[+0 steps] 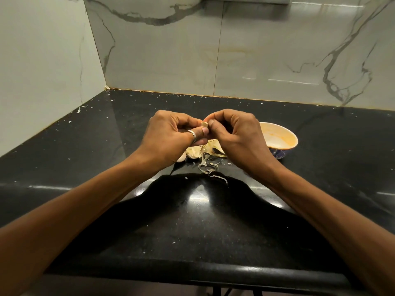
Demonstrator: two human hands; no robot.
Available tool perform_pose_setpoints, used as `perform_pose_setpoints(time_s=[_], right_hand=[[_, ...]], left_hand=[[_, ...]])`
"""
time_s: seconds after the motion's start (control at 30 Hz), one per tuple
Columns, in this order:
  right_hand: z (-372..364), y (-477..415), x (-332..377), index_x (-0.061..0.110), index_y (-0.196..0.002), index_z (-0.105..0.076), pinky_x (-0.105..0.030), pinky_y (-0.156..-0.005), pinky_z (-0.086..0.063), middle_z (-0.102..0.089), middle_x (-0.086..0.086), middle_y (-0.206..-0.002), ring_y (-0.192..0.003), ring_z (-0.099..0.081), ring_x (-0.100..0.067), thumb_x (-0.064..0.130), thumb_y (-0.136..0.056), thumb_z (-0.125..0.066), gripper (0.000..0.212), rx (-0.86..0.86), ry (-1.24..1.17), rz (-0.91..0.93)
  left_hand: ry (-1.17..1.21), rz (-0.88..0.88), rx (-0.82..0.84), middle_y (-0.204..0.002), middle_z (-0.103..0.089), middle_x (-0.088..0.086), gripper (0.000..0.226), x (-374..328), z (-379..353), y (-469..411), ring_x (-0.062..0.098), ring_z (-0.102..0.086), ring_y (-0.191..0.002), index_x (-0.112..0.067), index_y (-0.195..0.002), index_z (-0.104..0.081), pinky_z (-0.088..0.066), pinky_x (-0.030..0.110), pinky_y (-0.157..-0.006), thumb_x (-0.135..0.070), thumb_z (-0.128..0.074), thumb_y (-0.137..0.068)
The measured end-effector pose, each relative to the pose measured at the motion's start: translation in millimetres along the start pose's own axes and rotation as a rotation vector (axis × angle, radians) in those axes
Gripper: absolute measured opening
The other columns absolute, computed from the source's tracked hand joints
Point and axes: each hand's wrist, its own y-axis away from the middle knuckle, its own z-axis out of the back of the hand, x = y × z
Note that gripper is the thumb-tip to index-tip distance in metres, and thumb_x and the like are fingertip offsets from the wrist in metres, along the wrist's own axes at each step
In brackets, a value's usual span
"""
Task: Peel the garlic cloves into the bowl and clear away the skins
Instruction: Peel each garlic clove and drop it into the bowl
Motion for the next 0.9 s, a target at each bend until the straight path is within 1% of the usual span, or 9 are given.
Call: perform_pose_setpoints(time_s=[0.03, 0.13, 0.27, 0.43, 0.67, 0.8, 0.9], right_hand=[[0.9, -0.6, -0.1, 0.014, -0.1, -0.076, -0.042, -0.079, -0.062, -0.076, 0.003, -0.089, -0.083, -0.074, -0.012, 0.013, -0.098, -0.064, 0.013, 0.02, -0.029, -0.007], [3.3, -1.8, 0.7, 0.013, -0.103, -0.076, -0.038, -0.081, -0.063, -0.077, 0.002, -0.09, -0.084, -0.074, -0.009, 0.011, -0.098, -0.065, 0.013, 0.059, -0.034, 0.004], [6.9, -2.3, 1.7, 0.012, -0.102, -0.076, -0.037, -0.077, -0.063, -0.076, 0.001, -0.085, -0.079, -0.074, -0.008, 0.01, -0.098, -0.065, 0.012, 0.089, -0.004, 0.035], [10.8, -1.5, 1.9, 0.011, -0.101, -0.075, -0.038, -0.074, -0.061, -0.076, -0.001, -0.083, -0.076, -0.074, -0.01, 0.008, -0.097, -0.066, 0.011, 0.122, 0.055, 0.089], [10.7, -0.6, -2.0, 0.009, -0.099, -0.074, -0.033, -0.069, -0.059, -0.075, 0.0, -0.079, -0.073, -0.072, -0.009, 0.008, -0.096, -0.066, 0.009, 0.153, 0.138, 0.165], [5.2, 2.4, -3.5, 0.008, -0.099, -0.074, -0.038, -0.066, -0.057, -0.074, 0.0, -0.078, -0.07, -0.07, -0.012, 0.01, -0.095, -0.064, 0.011, 0.124, 0.168, 0.193], [3.4, 3.0, -3.3, 0.008, -0.098, -0.074, -0.04, -0.066, -0.057, -0.074, -0.001, -0.078, -0.07, -0.07, -0.014, 0.013, -0.095, -0.063, 0.013, 0.081, 0.161, 0.195]], left_hand=[[0.024, 0.007, 0.005, -0.091, -0.077, 0.014, 0.016, -1.1, 0.9, -0.3, 0.021, -0.077, -0.084, -0.005, -0.099, -0.075, -0.063, 0.03, -0.075, 0.003, -0.073, -0.086], [0.056, 0.021, 0.03, -0.092, -0.076, 0.015, 0.018, -2.7, 3.6, 0.1, 0.02, -0.077, -0.084, -0.003, -0.103, -0.074, -0.061, 0.024, -0.073, 0.004, -0.071, -0.087], [0.01, 0.042, 0.057, -0.088, -0.077, 0.011, 0.018, -1.3, 5.0, -1.6, 0.016, -0.076, -0.078, -0.002, -0.107, -0.073, -0.059, 0.019, -0.068, 0.001, -0.07, -0.089], [-0.025, 0.064, 0.097, -0.082, -0.077, 0.007, 0.018, 0.2, 7.8, -3.5, 0.016, -0.075, -0.076, -0.003, -0.107, -0.075, -0.058, 0.019, -0.067, -0.002, -0.07, -0.089], [-0.054, 0.101, 0.14, -0.089, -0.075, 0.024, 0.016, 0.7, 8.3, -4.3, 0.014, -0.073, -0.072, 0.0, -0.106, -0.075, -0.061, 0.021, -0.068, 0.0, -0.069, -0.09], [-0.057, 0.111, 0.139, -0.09, -0.074, 0.025, 0.015, 1.2, 8.5, -4.0, 0.014, -0.072, -0.071, 0.001, -0.104, -0.075, -0.061, 0.021, -0.068, 0.001, -0.068, -0.09], [-0.05, 0.095, 0.119, -0.088, -0.075, 0.023, 0.016, 1.8, 8.6, -4.9, 0.015, -0.074, -0.071, 0.003, -0.104, -0.074, -0.06, 0.021, -0.067, 0.002, -0.07, -0.089]])
